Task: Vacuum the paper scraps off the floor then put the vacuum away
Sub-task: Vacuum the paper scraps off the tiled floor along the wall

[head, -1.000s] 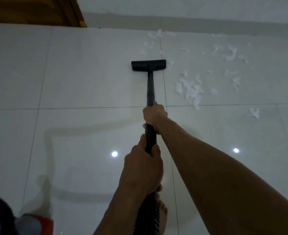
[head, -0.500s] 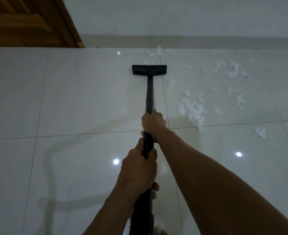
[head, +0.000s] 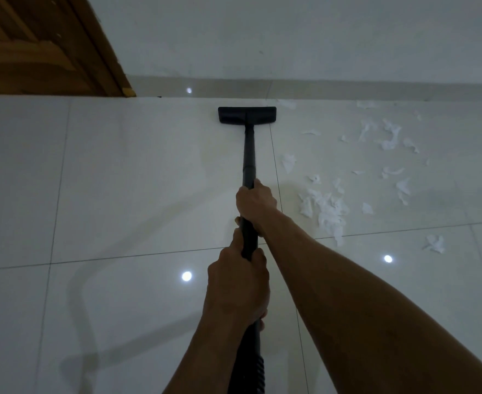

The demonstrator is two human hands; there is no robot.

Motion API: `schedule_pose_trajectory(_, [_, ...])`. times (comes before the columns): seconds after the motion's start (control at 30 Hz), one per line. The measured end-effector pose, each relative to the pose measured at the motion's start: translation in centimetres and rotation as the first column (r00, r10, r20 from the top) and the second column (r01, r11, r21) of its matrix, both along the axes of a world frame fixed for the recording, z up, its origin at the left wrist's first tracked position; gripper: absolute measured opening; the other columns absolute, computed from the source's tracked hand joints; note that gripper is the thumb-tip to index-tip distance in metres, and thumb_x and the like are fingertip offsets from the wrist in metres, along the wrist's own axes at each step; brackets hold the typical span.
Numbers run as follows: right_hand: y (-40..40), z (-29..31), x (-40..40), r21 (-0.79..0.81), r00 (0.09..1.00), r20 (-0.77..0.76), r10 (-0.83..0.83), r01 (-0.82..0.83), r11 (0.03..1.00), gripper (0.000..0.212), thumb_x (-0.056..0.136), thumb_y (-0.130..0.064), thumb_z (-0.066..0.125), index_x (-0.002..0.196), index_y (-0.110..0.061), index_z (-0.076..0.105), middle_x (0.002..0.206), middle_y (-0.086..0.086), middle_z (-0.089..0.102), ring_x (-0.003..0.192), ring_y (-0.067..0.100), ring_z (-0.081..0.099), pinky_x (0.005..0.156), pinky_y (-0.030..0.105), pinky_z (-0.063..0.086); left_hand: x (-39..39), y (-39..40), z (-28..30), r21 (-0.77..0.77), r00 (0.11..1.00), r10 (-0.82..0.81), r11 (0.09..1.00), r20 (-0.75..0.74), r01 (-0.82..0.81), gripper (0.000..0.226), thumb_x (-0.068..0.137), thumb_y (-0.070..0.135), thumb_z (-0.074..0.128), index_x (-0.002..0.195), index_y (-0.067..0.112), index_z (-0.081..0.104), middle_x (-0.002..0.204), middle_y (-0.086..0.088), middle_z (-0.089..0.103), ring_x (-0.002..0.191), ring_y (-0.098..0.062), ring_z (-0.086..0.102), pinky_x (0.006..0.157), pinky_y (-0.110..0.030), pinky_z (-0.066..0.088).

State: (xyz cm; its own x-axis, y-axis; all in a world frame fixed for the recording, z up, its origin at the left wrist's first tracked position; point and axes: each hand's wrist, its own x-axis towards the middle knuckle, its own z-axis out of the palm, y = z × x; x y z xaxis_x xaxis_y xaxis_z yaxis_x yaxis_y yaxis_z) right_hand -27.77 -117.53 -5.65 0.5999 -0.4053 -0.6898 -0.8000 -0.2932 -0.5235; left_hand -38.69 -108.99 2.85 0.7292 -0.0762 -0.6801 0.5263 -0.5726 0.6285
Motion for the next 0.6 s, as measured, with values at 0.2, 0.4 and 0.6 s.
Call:
schedule_pose_trajectory(0.2, [-0.6,-0.1,2.3,-0.088,0.996,-0.019,0.083,-0.084,0.993,0.041,0.099,-0.018,0.044,0.14,-0.012,0.042,0.114,0.01,0.059,0.064,0.013,0.05,0.049,0.025,0.037,2.0,-0.6,0.5,0.039,0.999,-0.026,0.999,0.026,0.025,0.034,0.103,0.039,0.042,0.132,0.023,0.05,0.094,-0.016,0.071,0.077,-0.033,0.073,0.073,-0.046,0.063])
schedule_pose_trajectory(0.4, [-2.9,0.4,4.3,-0.092,0.997,-0.02,0.073,-0.075,0.993,0.038,0.098,-0.016,0.046,0.136,-0.012,0.043,0.114,0.008,0.059,0.065,0.014,0.053,0.049,0.022,0.039,3.9,-2.7,0.5,0.01,0.998,-0.026,1.0,0.05,0.026,0.033,0.102,0.037,0.044,0.132,0.023,0.049,0.093,-0.019,0.071,0.077,-0.037,0.073,0.072,-0.051,0.062])
schedule_pose_trajectory(0.6, [-6.6,0.3,5.4,-0.104,0.999,-0.003,0.037,-0.037,0.994,0.04,0.098,-0.017,0.048,0.137,-0.012,0.044,0.107,0.006,0.058,0.061,0.012,0.052,0.046,0.022,0.036,4.9,-6.2,0.1,-0.028,0.998,-0.011,1.0,0.057,0.012,0.031,0.102,0.037,0.046,0.126,0.018,0.052,0.092,-0.018,0.071,0.076,-0.035,0.073,0.071,-0.05,0.063])
